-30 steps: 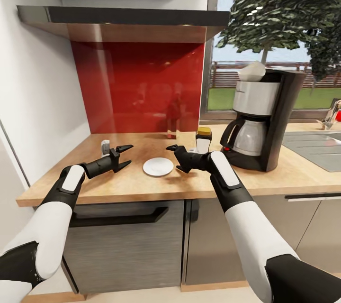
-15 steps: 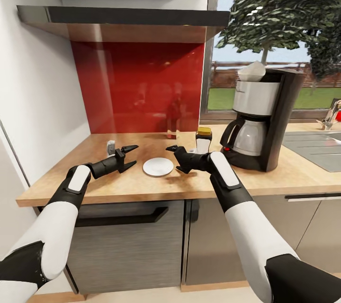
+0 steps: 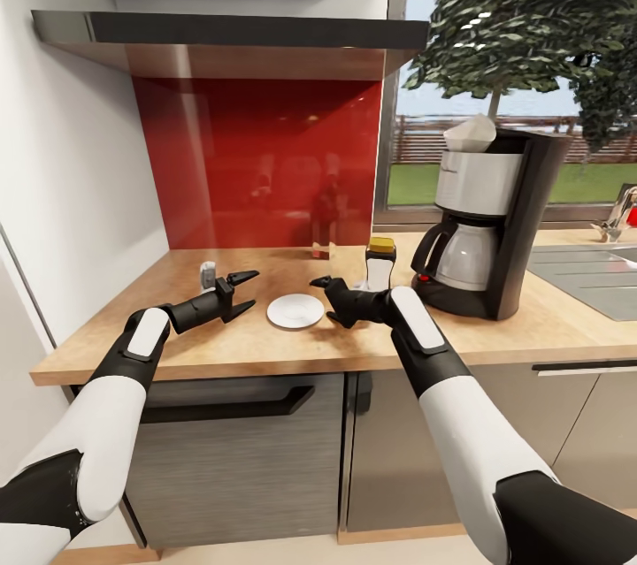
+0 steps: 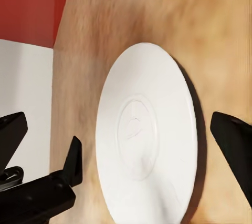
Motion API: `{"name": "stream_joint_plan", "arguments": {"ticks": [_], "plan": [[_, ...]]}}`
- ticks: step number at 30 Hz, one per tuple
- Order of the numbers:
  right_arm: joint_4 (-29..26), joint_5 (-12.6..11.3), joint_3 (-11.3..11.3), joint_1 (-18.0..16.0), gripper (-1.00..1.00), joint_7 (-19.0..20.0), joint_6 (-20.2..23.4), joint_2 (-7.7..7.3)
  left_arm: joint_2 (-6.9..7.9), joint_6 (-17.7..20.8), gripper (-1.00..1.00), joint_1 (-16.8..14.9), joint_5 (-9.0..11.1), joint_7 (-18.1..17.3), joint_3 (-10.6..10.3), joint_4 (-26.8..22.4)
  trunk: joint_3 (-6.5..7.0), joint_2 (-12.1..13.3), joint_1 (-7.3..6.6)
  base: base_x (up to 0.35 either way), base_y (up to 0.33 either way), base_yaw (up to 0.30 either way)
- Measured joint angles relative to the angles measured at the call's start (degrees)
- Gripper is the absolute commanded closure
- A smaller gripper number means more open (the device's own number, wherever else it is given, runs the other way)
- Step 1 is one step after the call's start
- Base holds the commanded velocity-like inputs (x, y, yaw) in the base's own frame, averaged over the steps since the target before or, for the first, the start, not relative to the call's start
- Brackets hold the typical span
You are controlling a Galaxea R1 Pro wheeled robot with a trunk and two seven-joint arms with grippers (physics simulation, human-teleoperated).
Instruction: Set up a coffee station on the kitchen countertop: keep the coffee maker on the countertop, move the bottle of coffee from the kitchen shelf to the counter next to the coffee maker, place a paper coffee filter on top of the coffee maker, put the saucer next to the coffee maker with the coffee cup on the saucer, and place the electric kettle next to the coffee maker.
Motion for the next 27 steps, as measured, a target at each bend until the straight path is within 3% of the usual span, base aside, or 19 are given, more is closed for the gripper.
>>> {"name": "stream_joint_plan", "arguments": {"ticks": [18,27], "plan": [[2.15,-0.76,0.03,-0.85,-1.0,-0.14,-2.43,0.0,-0.06,-0.01,-1.0,0.0,-0.01,0.08,-0.08,0.04,0.0,0.0,0.0,0.0,0.0,0.0],[2.16,-0.71,0.04,-0.88,-1.0,-0.14,-2.46,0.0,-2.28,0.0,-1.0,0.0,-0.02,0.16,-0.16,0.16,0.0,0.0,0.0,0.0,0.0,0.0]]}}
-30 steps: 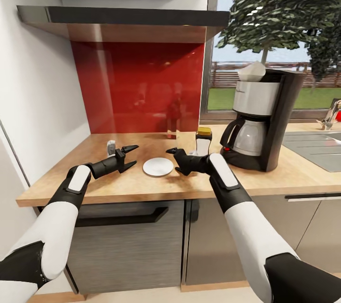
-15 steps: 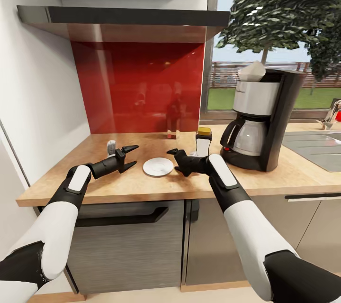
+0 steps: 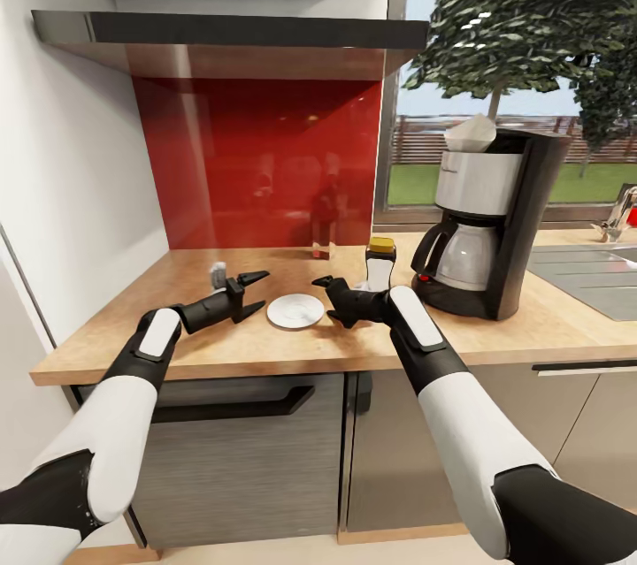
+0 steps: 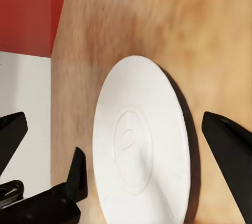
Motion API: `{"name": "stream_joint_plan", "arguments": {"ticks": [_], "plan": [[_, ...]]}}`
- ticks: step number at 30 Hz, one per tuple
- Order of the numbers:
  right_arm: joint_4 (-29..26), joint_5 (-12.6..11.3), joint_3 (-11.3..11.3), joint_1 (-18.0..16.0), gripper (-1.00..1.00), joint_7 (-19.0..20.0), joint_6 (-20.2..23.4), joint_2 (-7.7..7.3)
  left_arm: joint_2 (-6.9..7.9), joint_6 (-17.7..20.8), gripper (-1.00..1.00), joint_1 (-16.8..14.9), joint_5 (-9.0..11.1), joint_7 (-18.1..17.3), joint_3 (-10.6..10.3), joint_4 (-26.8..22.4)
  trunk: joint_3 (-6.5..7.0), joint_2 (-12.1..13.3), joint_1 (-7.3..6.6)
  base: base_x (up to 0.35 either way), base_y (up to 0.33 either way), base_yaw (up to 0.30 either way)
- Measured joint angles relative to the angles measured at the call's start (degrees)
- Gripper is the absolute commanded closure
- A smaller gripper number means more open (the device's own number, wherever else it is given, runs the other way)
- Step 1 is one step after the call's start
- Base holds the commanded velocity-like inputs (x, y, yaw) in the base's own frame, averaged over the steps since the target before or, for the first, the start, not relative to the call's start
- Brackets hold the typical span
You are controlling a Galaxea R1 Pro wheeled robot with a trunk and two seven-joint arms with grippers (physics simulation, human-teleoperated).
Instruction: Set up a coffee station on the kitchen countertop: keep the coffee maker on the countertop, move the bottle of coffee from the kitchen shelf to the counter next to the coffee maker, place a paper coffee filter on top of the coffee maker, put the saucer next to the coffee maker with the coffee cup on the saucer, and place the electric kettle next to the coffee maker.
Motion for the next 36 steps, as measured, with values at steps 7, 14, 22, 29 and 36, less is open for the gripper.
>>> {"name": "stream_joint_plan", "arguments": {"ticks": [7,14,22,29,36], "plan": [[0.0,0.05,0.03,0.0,-1.0,-0.01,0.0,0.0,-0.57,0.01,-1.0,0.0,-0.09,0.03,-0.06,0.1,0.0,0.0,0.0,0.0,0.0,0.0],[0.0,0.07,0.07,0.0,-1.0,0.01,-0.04,0.0,-0.63,0.24,-1.0,-0.01,0.93,4.66,-0.07,-0.48,0.01,0.0,0.0,0.0,0.0,0.0],[0.0,0.09,0.08,0.0,-1.0,0.01,-0.03,0.0,-0.64,0.24,-1.0,-0.01,0.88,6.42,-0.09,-0.97,0.01,0.0,0.0,0.0,0.0,0.0],[0.0,0.1,0.08,0.0,-1.0,0.01,-0.02,0.0,-0.61,0.07,-1.0,0.0,0.02,6.57,-0.11,-2.42,0.0,0.0,0.0,0.0,0.0,0.0],[0.0,0.08,0.08,0.0,-1.0,-0.01,-0.04,0.0,-0.62,0.05,-1.0,0.0,-0.08,6.62,-0.11,-4.13,0.0,0.0,0.0,0.0,0.0,0.0]]}}
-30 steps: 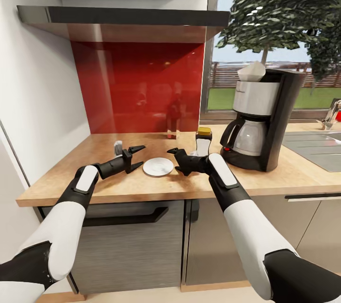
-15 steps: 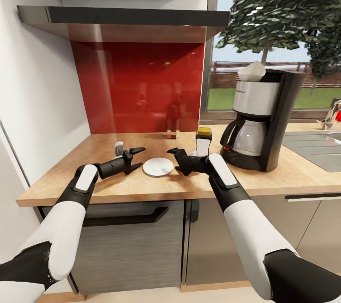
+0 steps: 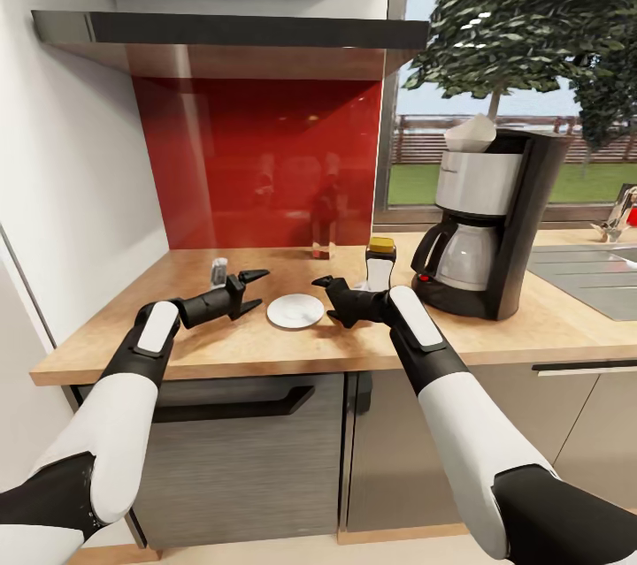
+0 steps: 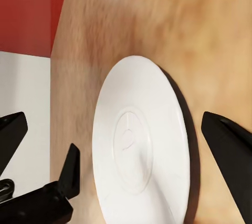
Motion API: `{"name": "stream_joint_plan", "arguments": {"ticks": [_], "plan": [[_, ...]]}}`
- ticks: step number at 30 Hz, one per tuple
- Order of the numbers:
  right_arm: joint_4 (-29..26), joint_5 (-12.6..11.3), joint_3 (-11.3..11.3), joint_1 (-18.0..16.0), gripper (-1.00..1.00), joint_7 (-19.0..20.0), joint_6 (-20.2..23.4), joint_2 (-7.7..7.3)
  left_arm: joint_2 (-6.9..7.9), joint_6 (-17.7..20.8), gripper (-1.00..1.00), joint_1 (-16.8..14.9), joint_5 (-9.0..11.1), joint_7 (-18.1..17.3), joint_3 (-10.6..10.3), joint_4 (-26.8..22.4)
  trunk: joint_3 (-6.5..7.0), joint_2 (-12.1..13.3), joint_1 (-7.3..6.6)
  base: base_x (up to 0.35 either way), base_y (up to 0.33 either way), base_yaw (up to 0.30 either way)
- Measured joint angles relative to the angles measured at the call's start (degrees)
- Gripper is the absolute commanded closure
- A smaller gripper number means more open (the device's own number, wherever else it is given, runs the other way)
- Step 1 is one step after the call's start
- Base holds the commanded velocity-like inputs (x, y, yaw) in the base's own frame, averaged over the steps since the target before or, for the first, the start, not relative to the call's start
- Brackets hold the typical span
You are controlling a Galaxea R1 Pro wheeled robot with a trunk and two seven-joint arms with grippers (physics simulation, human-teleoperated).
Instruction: Set up a coffee station on the kitchen countertop: keep the coffee maker on the countertop, move the bottle of coffee from the kitchen shelf to the counter next to the coffee maker, place a paper coffee filter on top of the coffee maker, put the saucer next to the coffee maker with the coffee cup on the saucer, and place the electric kettle next to the coffee maker.
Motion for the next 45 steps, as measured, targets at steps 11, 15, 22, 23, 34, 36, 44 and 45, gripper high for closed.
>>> {"name": "stream_joint_plan", "arguments": {"ticks": [11,15,22,23,34,36,44,45], "plan": [[0.0,0.01,0.0,0.0,-1.0,0.02,0.01,0.0,0.0,0.0,-1.0,0.0,-0.01,0.07,0.0,0.24,0.0,0.0,0.0,0.0,0.0,0.0],[0.0,0.03,0.0,0.0,-1.0,-0.02,0.02,0.0,0.0,-0.01,-1.0,0.0,-0.04,0.07,-0.01,1.29,0.0,0.0,0.0,0.0,0.0,0.0],[0.0,0.0,0.0,0.0,-1.0,0.0,-0.01,0.0,0.0,0.0,-1.0,-0.01,0.33,-0.02,0.02,2.01,0.0,0.0,0.0,0.0,0.0,0.0],[0.0,-0.01,0.0,0.0,-1.0,-0.01,-0.01,0.0,0.0,0.0,-1.0,-0.01,0.35,-0.02,0.02,2.03,0.0,0.0,0.0,0.0,0.0,0.0],[0.0,0.0,0.0,0.0,-1.0,0.0,-0.01,0.0,-0.01,0.02,-1.0,-0.01,0.42,-0.02,0.03,2.12,0.0,0.0,0.0,0.0,0.0,0.0],[0.0,0.0,0.0,0.0,-1.0,0.01,-0.01,0.0,-0.05,0.02,-1.0,-0.01,0.4,-0.03,0.03,2.12,0.0,0.0,0.0,0.0,0.0,0.0],[0.0,0.03,0.02,0.0,-1.0,0.03,-0.01,0.0,-0.69,-0.01,-1.0,-0.01,0.48,-0.01,-0.4,2.14,0.0,0.0,0.0,0.0,0.0,0.0],[0.0,0.06,0.04,0.0,-1.0,0.03,0.0,0.0,-0.79,-0.01,-1.0,-0.01,0.49,0.0,-0.42,2.12,0.0,0.0,0.0,0.0,0.0,0.0]]}}
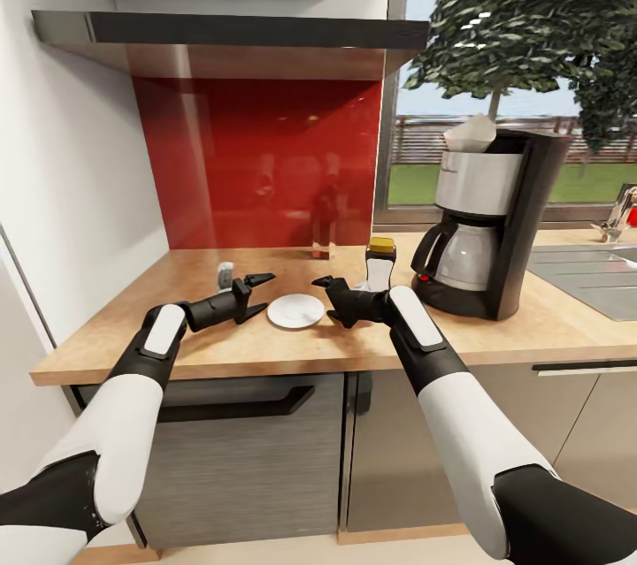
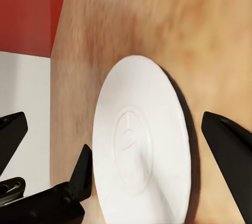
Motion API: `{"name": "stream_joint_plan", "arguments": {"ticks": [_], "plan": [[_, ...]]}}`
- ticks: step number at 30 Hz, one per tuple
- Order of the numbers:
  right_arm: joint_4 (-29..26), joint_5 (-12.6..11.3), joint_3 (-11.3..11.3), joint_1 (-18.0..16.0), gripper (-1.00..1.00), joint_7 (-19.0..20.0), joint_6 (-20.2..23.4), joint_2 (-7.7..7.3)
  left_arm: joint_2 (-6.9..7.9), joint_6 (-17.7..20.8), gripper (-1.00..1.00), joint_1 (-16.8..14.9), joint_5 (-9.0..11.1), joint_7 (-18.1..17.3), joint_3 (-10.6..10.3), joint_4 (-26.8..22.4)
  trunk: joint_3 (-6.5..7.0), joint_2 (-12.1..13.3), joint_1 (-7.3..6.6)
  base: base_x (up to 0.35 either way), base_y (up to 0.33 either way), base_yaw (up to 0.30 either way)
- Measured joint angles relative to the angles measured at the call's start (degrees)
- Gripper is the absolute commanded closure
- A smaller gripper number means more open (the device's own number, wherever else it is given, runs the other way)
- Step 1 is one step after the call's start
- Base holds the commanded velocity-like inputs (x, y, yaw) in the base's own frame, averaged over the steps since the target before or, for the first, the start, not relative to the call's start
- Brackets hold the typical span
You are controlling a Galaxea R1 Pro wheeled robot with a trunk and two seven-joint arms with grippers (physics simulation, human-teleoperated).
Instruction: Set up a coffee station on the kitchen countertop: keep the coffee maker on the countertop, move the bottle of coffee from the kitchen shelf to the counter next to the coffee maker, place a paper coffee filter on top of the coffee maker, put the saucer next to the coffee maker with the coffee cup on the saucer, and place the electric kettle next to the coffee maker.
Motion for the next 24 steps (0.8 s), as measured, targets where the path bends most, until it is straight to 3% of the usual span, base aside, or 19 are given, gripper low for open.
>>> {"name": "stream_joint_plan", "arguments": {"ticks": [24], "plan": [[0.09,0.15,0.05,0.0,-1.0,0.0,0.03,0.0,-2.01,0.0,-1.0,0.01,-0.22,0.07,-0.07,-0.06,0.0,0.0,0.0,0.0,0.0,0.0]]}}
